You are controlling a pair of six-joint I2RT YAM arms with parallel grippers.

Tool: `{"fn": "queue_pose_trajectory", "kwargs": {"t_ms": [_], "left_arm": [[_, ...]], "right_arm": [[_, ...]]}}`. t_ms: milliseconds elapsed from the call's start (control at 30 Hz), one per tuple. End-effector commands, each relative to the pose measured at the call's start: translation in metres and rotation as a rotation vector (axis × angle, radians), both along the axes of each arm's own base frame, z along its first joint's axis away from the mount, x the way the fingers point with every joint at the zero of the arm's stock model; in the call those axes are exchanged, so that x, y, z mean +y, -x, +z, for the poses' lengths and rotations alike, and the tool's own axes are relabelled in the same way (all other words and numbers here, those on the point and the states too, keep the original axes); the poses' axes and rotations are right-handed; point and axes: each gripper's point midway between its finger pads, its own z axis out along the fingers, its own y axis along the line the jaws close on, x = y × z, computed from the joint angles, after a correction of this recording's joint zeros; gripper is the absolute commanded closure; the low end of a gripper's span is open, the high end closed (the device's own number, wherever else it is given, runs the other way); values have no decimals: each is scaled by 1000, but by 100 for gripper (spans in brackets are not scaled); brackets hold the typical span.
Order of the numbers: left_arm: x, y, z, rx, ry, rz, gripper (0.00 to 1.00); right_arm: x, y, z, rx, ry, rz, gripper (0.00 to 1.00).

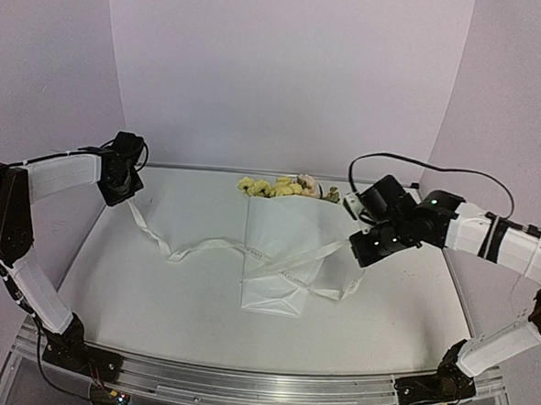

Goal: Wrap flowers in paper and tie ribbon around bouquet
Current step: Straighten the ribbon at the center of the board.

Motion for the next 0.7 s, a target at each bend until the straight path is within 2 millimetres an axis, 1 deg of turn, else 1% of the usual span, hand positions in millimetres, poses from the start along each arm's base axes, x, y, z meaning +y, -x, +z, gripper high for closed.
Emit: {"fn": "queue_pose_trajectory", "kwargs": {"t_ms": [0, 100, 167, 200, 267, 333, 433, 567, 600, 667], "left_arm": [[38, 19, 57, -107, -59, 112, 100], [56, 29, 92, -177, -109, 160, 100], [67, 38, 112, -211, -146, 197, 100], [72, 43, 119, -221, -164, 214, 100], [79, 51, 128, -237, -185, 236, 100], [83, 55, 128, -235, -188, 244, 100], [85, 61, 119, -218, -180, 252, 100], [83, 65, 103, -196, -149, 246, 100], [82, 66, 98, -189, -142, 243, 100], [79, 66, 88, -174, -125, 232, 100]], "right_arm": [[-96, -6, 25, -121, 96, -284, 100], [-136, -6, 46, -189, 159, -380, 100], [-154, -4, 55, -203, 181, -430, 100], [-163, -2, 59, -205, 191, -456, 100], [-178, 0, 67, -214, 229, -497, 100], [-192, 3, 73, -220, 274, -536, 100], [-209, 9, 75, -215, 309, -608, 100], [-232, 21, 61, -160, 332, -720, 100], [-238, 25, 56, -145, 336, -752, 99], [-246, 33, 39, -101, 332, -812, 95]]}}
